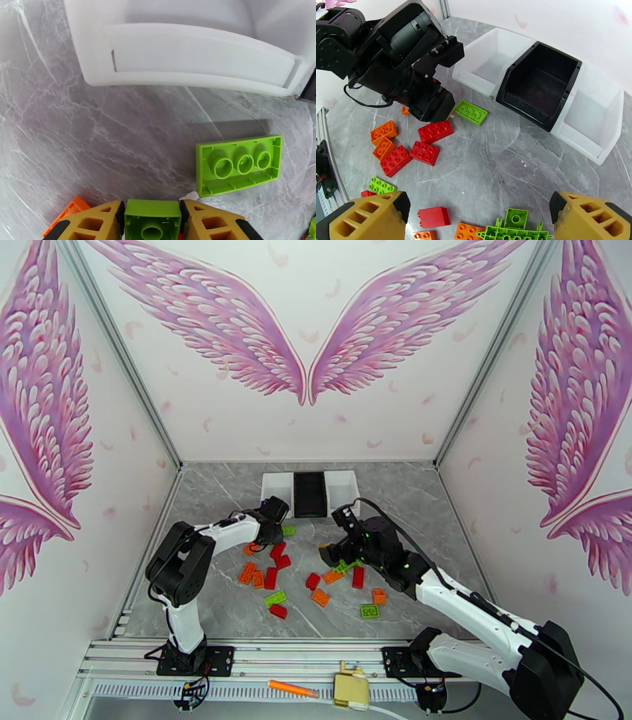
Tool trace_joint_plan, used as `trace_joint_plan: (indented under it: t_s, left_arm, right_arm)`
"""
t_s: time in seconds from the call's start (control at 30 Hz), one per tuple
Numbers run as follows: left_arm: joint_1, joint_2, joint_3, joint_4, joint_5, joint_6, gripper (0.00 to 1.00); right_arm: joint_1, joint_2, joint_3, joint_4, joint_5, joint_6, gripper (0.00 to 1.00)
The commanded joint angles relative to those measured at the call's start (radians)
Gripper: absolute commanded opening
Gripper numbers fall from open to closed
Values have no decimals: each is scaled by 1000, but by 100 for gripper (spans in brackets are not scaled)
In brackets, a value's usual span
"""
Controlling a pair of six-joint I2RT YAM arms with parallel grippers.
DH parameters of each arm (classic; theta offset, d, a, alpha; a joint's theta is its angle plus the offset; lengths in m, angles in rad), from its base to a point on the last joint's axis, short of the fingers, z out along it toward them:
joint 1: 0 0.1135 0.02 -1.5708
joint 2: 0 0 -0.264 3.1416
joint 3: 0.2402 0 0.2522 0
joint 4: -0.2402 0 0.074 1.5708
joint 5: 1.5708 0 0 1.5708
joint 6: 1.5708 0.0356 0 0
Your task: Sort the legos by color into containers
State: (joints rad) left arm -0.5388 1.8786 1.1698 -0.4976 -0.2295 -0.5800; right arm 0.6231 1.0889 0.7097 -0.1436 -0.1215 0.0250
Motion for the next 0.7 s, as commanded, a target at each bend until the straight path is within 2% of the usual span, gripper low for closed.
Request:
trace_joint_plan:
  t_s: [0.0, 0.13, 0.4, 0.57, 0.67]
  left_arm:
    - [2, 24, 34, -25, 1, 5, 35]
    - [2, 3, 22, -14, -8, -1, 28]
    - [-11, -180, -39, 102, -98, 13, 27]
    - [-11, -231, 1, 147, -149, 46, 27]
    - [-5, -205, 65, 169, -161, 67, 27]
  right_arm:
    - [9, -3, 26, -16, 23, -8, 99]
    - [10, -17, 22, 0, 15, 2, 99]
    - [10, -34, 32, 45, -15, 44, 99]
    - [10, -22, 37, 109, -16, 71, 99]
    - [9, -2, 53, 135, -19, 80, 99]
